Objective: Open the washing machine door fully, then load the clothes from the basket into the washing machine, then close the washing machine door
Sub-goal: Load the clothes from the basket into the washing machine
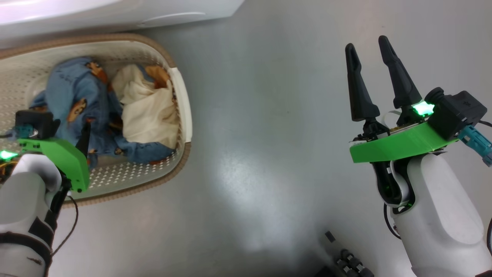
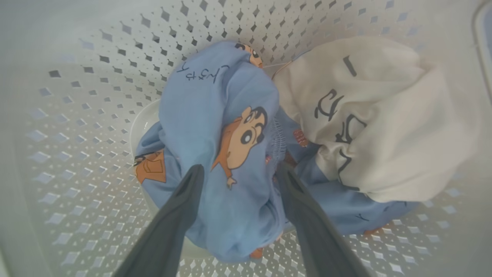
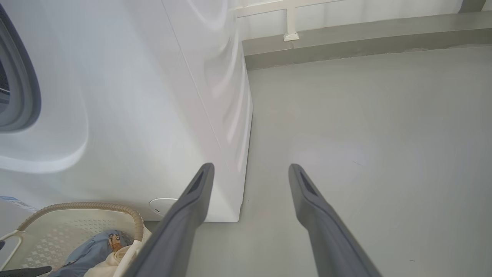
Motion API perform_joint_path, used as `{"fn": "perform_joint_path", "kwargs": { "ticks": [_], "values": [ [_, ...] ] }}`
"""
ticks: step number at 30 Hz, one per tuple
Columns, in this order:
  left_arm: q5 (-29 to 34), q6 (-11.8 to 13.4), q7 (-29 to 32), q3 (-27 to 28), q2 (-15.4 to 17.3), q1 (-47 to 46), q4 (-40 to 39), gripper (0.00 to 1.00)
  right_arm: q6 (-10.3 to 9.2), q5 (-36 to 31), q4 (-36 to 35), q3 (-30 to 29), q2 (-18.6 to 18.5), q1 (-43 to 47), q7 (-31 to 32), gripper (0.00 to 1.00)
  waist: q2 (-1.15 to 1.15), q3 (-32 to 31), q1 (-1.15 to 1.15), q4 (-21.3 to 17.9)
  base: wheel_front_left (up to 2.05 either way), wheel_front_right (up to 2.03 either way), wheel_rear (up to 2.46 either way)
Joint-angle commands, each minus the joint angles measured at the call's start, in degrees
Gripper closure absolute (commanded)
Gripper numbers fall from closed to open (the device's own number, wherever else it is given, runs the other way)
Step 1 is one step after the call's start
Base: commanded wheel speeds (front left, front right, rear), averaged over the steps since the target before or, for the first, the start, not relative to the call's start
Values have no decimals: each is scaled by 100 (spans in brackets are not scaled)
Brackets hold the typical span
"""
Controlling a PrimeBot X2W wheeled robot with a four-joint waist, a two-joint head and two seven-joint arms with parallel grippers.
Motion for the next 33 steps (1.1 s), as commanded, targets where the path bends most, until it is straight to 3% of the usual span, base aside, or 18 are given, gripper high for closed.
{"fn": "perform_joint_path", "kwargs": {
  "ticks": [1,24,26,27,28,29,33],
  "values": [
    [-44,4,33,41,275,2,0,0,32,-27,-137,124,43,75,-46,0,0,116,-1,-117,0,0,0],
    [-630,4,938,-590,778,-417,86,0,32,237,-331,454,69,-1,-46,0,0,497,-1,-557,0,0,0],
    [-695,4,941,-618,794,-422,87,61,32,242,-339,460,69,3,-46,0,0,490,-1,-583,0,0,0],
    [-735,4,950,-631,788,-416,87,86,32,242,-343,456,69,8,-46,0,0,479,-1,-592,0,0,0],
    [-735,4,950,-631,788,-416,87,86,32,242,-343,456,69,8,-46,0,0,479,-1,-592,0,0,0],
    [-773,4,957,-645,780,-412,87,100,32,241,-343,448,69,13,-46,0,0,465,-1,-597,0,0,0],
    [-915,4,869,-645,731,-397,96,100,32,206,-325,388,69,44,-46,0,0,359,-1,-562,0,0,0]
  ]
}}
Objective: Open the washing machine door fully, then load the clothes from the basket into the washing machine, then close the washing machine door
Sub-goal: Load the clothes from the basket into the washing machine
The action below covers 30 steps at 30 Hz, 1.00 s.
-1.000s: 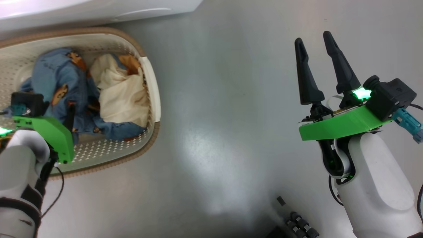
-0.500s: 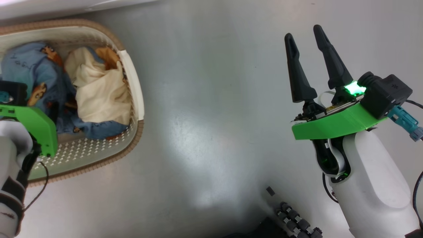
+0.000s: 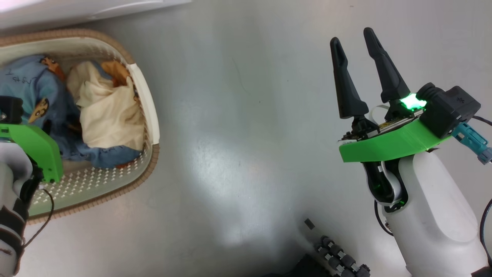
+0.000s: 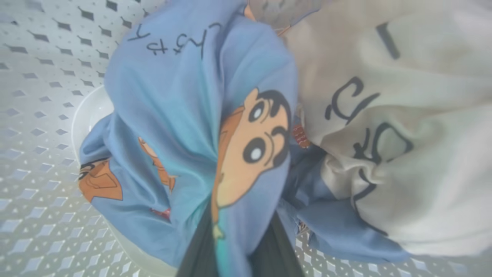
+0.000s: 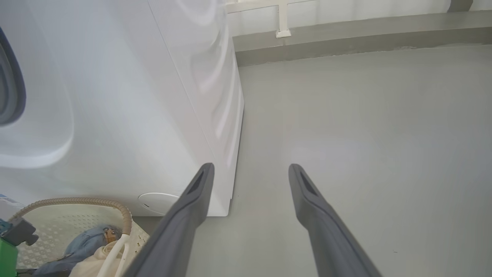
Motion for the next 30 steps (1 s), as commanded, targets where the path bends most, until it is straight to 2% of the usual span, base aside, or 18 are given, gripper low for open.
{"fn": "perform_joint_path", "kwargs": {
  "ticks": [1,10,19,26,30],
  "values": [
    [-57,4,-62,92,203,42,-5,100,31,20,-113,55,31,183,-45,0,0,-59,0,36,0,0,0],
    [-450,4,-585,233,55,364,31,100,31,-69,26,-59,31,218,-45,0,0,-601,0,232,0,0,0],
    [-838,4,-1402,236,-225,1032,-141,100,31,-148,234,-248,2,515,-45,0,0,-1545,0,516,0,0,0],
    [-930,4,-1645,176,-321,1402,-404,100,31,-133,316,-305,-152,797,-45,0,0,-2154,0,776,0,0,0],
    [-875,32,-1662,372,-297,1596,-788,100,31,-123,353,-341,-241,951,-45,0,0,-2468,0,911,0,0,0]
  ]
}}
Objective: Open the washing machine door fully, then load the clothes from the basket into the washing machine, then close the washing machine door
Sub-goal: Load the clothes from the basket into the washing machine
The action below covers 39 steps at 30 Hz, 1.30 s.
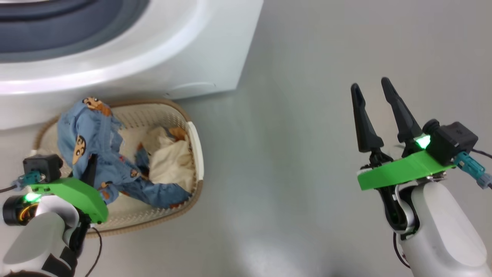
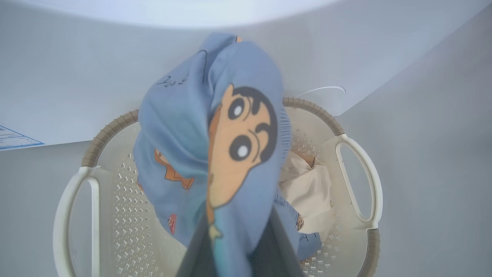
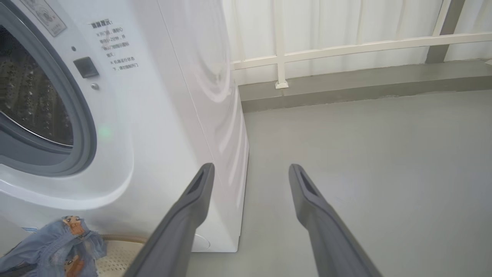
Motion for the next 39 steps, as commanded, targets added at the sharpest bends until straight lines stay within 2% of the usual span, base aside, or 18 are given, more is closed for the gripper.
{"fn": "perform_joint_path", "kwargs": {
  "ticks": [1,7,20,28,39],
  "values": [
    [71,51,-76,275,236,211,-291,100,31,-2,-88,44,-79,224,-45,0,0,-513,1,322,0,0,0],
    [422,218,-77,781,197,749,-1043,100,31,21,-38,16,-207,477,-45,0,0,-960,1,496,0,0,0],
    [1306,369,-78,1859,-69,1880,-2489,100,31,80,51,-29,-409,990,-45,0,0,-1752,1,718,0,0,0],
    [1847,381,-78,2582,-305,2728,-3639,100,31,103,33,-85,-493,1309,-45,0,0,-2080,1,784,0,0,0],
    [2381,325,-78,3212,-645,3748,-5029,100,31,123,8,-203,-586,1625,-45,0,0,-2345,1,850,0,0,0]
  ]
}}
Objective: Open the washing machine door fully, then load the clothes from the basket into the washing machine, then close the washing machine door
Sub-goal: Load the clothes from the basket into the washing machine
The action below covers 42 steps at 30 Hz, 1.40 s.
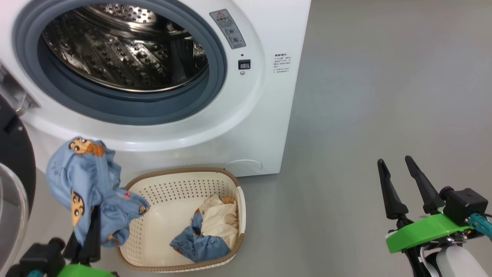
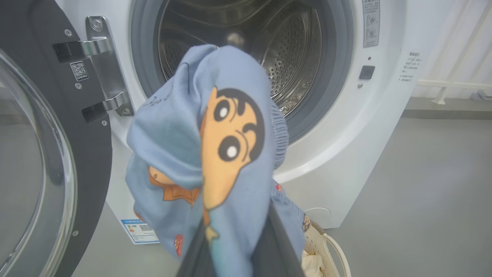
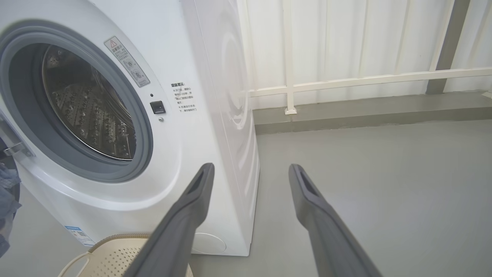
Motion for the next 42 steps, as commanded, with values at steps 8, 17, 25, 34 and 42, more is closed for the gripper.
{"fn": "perform_joint_path", "kwargs": {
  "ticks": [8,17,25,34,42],
  "values": [
    [249,-40,-72,521,-145,541,-930,100,31,27,-185,18,-110,145,-46,0,0,-86,0,0,0,0,0],
    [328,-103,-72,636,-264,640,-1058,100,31,11,-212,-39,-90,150,-46,0,0,-23,0,1,0,0,0],
    [373,-173,-72,687,-281,498,-1006,100,31,-1,-229,-47,-58,119,-46,0,0,61,0,-33,0,0,0],
    [358,-228,-72,706,-233,-69,-809,100,31,-21,-292,-50,64,-81,-46,0,0,542,0,-129,0,0,0],
    [275,-292,-72,618,33,-1375,-262,100,31,-65,-361,-29,266,-560,-46,0,0,1313,0,-294,0,0,0]
  ]
}}
